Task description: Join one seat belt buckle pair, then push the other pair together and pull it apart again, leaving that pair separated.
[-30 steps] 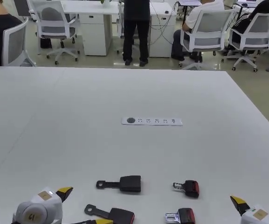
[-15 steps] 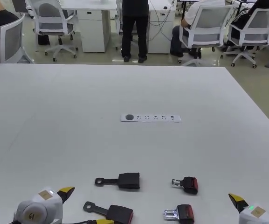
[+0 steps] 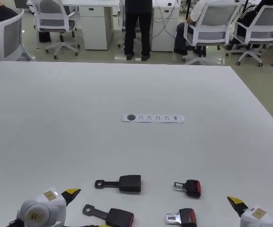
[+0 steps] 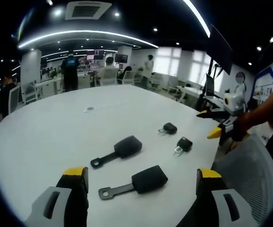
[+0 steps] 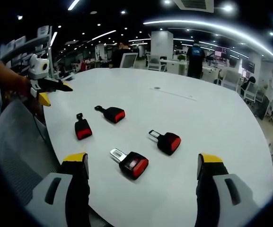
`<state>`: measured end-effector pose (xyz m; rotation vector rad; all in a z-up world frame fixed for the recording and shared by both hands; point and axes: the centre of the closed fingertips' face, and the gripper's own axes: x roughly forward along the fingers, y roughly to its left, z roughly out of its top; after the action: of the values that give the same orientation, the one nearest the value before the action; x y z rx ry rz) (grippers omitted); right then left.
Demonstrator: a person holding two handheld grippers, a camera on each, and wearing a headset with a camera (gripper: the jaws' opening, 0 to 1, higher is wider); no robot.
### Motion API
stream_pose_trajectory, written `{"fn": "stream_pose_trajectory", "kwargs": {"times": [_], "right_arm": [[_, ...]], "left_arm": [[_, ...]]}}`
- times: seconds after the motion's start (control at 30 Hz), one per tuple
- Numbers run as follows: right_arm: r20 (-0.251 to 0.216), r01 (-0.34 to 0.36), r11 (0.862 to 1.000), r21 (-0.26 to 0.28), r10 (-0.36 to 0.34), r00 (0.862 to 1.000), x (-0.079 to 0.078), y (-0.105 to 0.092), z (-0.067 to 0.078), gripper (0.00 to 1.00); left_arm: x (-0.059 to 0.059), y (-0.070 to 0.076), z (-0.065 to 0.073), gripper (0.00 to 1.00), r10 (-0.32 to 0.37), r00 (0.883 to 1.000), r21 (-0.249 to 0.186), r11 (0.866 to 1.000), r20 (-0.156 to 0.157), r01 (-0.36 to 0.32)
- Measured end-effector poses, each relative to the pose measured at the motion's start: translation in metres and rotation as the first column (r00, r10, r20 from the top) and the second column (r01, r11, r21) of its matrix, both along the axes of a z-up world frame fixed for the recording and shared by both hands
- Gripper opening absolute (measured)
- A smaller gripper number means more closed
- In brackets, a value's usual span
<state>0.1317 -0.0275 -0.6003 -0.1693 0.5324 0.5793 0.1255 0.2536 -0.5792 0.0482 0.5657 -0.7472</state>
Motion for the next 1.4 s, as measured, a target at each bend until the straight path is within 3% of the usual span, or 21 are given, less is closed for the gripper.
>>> {"fn": "stream_pose_trajectory", "kwargs": {"times": [0.43,0.7,0.83,1.1,1.4], "right_arm": [[-0.045,-0.063,0.998,0.013,0.063,0.997,0.004,0.009,-0.008,0.93],[-0.071,-0.124,0.992,0.009,0.124,0.990,0.005,0.016,-0.013,0.89],[-0.085,-0.160,0.987,0.001,0.160,0.984,0.005,0.022,-0.017,0.89],[-0.129,-0.217,0.976,0.002,0.215,0.968,0.006,0.033,-0.028,0.84],[-0.157,-0.253,0.967,0.002,0.250,0.955,0.009,0.035,-0.035,0.77]], "left_arm": [[0.005,-0.007,-0.008,0.95,-0.034,0.999,0.020,0.999,-0.026,0.035],[0.007,-0.009,-0.016,0.94,-0.056,0.997,0.033,0.998,-0.045,0.057],[0.007,-0.012,-0.020,0.89,-0.079,0.995,0.036,0.996,-0.059,0.081],[0.009,-0.017,-0.032,0.88,-0.136,0.988,0.071,0.987,-0.072,0.141],[0.011,-0.026,-0.038,0.83,-0.224,0.971,0.117,0.966,-0.082,0.232]]}}
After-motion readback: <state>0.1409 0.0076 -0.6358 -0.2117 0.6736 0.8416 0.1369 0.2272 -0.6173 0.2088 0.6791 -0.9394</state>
